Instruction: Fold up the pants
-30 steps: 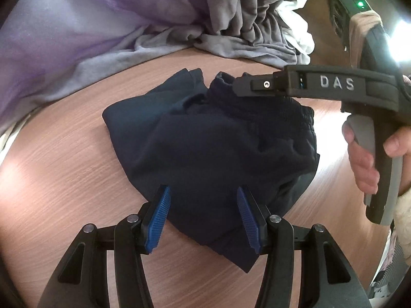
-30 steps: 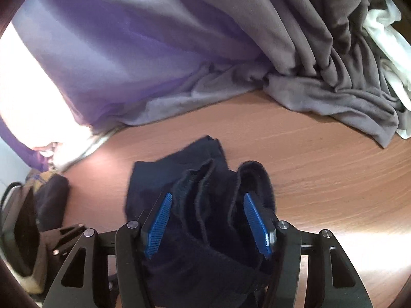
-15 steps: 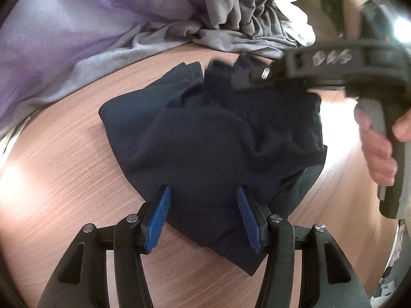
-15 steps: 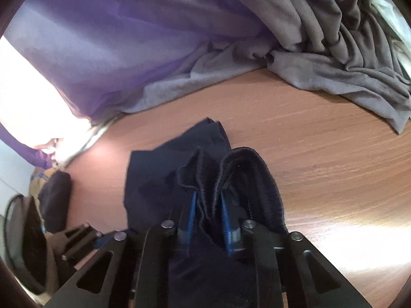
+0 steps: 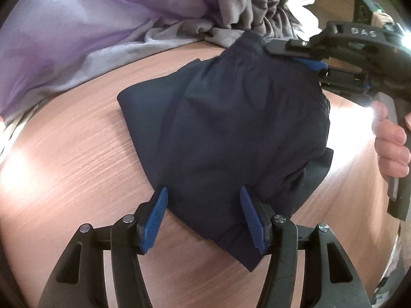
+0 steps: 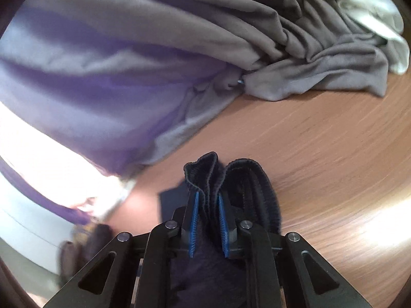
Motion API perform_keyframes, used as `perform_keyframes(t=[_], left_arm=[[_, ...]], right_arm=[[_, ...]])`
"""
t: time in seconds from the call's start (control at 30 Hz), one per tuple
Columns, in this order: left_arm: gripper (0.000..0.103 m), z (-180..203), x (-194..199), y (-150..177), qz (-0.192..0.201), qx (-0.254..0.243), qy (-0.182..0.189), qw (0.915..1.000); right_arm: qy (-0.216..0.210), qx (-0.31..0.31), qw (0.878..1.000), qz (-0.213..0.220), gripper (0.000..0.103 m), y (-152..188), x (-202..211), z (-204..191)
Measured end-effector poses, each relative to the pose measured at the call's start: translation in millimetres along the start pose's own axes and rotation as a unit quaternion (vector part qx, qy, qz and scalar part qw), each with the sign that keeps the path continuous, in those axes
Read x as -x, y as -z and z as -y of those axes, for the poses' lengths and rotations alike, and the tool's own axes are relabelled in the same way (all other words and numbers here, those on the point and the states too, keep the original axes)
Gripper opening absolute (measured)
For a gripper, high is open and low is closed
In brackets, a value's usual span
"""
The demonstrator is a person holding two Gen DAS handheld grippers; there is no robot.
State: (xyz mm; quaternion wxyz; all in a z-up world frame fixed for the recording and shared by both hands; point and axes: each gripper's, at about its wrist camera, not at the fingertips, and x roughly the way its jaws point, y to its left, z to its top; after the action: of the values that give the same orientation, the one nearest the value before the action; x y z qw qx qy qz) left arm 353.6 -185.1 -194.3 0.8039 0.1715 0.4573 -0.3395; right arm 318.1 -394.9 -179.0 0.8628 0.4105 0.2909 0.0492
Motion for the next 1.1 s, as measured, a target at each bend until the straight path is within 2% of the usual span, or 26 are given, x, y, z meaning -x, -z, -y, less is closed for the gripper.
perform_keyframes(t=[0.1,0.2,0.33,0.47,0.6,0.7,0.77,0.83,0.9,1.03,1.1], left_arm=[[0.057,-4,14,5,0.012,0.014,-0.004,0.9998],[0.058,-8,28,12,0.022,0.018,-0.020,0.9994],[0.058,-7,46,17,0.043,0.018,-0.048,0.9978],[0.065,16,58,23,0.085,-0.012,-0.067,0.9941],[0.066,37,51,27,0.084,-0.036,-0.053,0.9945],[0.066,47,42,24,0.088,-0.045,-0.063,0.9931],[0.066,57,36,21,0.094,-0.066,-0.091,0.9893],[0.066,60,29,19,0.088,-0.076,-0.099,0.9883],[0.061,56,21,17,0.074,-0.075,-0.099,0.9895],[0.015,37,26,15,0.069,-0.019,-0.069,0.9951],[0.012,26,35,19,0.079,0.017,-0.073,0.9941]], right_arm=[[-0.023,0.022,0.999,0.000,0.017,-1,2,-20],[-0.070,0.038,0.997,-0.013,0.016,-1,-6,-44],[-0.104,0.050,0.993,-0.024,0.016,-1,-19,-64],[-0.107,0.043,0.993,-0.026,0.016,-1,-24,-69],[-0.090,0.039,0.995,-0.025,0.016,2,-20,-64],[-0.082,0.033,0.996,-0.025,0.016,3,-16,-59],[-0.083,0.029,0.996,-0.025,0.016,4,-14,-56],[-0.082,0.024,0.996,-0.023,0.016,2,-14,-58],[-0.085,0.023,0.996,-0.023,0.016,2,-12,-58],[-0.082,0.028,0.996,-0.024,0.016,1,-12,-61],[-0.079,0.028,0.996,-0.026,0.016,1,-12,-60]])
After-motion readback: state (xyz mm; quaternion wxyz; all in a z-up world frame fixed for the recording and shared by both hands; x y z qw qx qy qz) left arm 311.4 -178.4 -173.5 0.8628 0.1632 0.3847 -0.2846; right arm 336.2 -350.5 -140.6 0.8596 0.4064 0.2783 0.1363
